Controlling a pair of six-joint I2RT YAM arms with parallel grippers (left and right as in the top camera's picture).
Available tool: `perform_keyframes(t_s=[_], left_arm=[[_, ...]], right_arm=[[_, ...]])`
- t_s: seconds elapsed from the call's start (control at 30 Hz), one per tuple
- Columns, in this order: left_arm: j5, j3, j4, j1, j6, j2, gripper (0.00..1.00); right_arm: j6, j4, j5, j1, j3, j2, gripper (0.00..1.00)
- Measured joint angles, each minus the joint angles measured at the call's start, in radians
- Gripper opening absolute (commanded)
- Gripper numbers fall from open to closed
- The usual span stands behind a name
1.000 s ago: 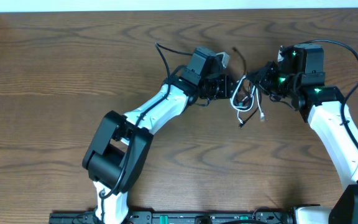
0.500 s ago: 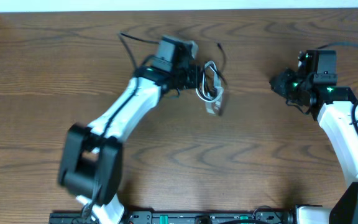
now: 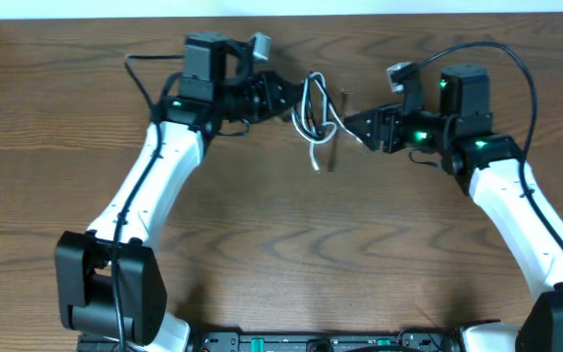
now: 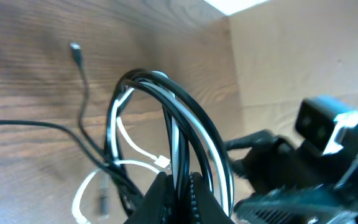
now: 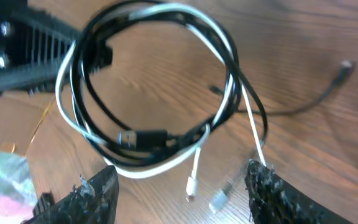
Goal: Untangle cables
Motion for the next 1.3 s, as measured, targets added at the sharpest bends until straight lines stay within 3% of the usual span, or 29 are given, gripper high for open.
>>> perform_keyframes(t_s=[0.13,0.23,0.53,0.67,0.8,0.87,0.97,1.13,1.2,1.3], left_arm=[[0.068,0.0,0.004,0.051,-0.1,0.0,0.08],[0.098,0.0,0.004,0.063,-0.113,0.0,0.07],[0.129,-0.001,0.002,0.061,0.046,0.0,0.07],[0.13,-0.001,0.001,0.061,0.111,0.0,0.07],[0.13,-0.001,-0.002,0.061,0.132,0.002,0.07],[0.13,-0.001,-0.002,0.057,0.135,0.004,0.07],[0.129,-0.001,-0.003,0.041,0.144,0.004,0.08],[0.065,-0.001,-0.034,0.024,0.15,0.004,0.07],[-0.01,-0.001,-0.063,0.027,0.167,0.005,0.07],[-0.158,-0.001,-0.101,0.045,0.215,0.006,0.07]], right_arm=[[0.029,0.043,-0.007,0.027,0.0,0.049,0.53],[0.212,0.158,-0.028,0.033,0.0,0.111,0.51],[0.732,0.518,-0.345,0.033,0.0,0.359,0.45],[0.83,0.536,-0.433,0.043,0.0,0.394,0.41],[0.859,0.537,-0.456,0.056,0.0,0.394,0.35],[0.874,0.537,-0.449,0.065,0.0,0.394,0.27],[0.888,0.537,-0.418,0.074,0.0,0.394,0.01],[0.851,0.502,-0.376,0.063,0.0,0.394,0.01],[0.793,0.392,-0.349,0.043,0.005,0.394,0.01],[0.639,0.072,-0.213,-0.018,0.005,0.394,0.01]])
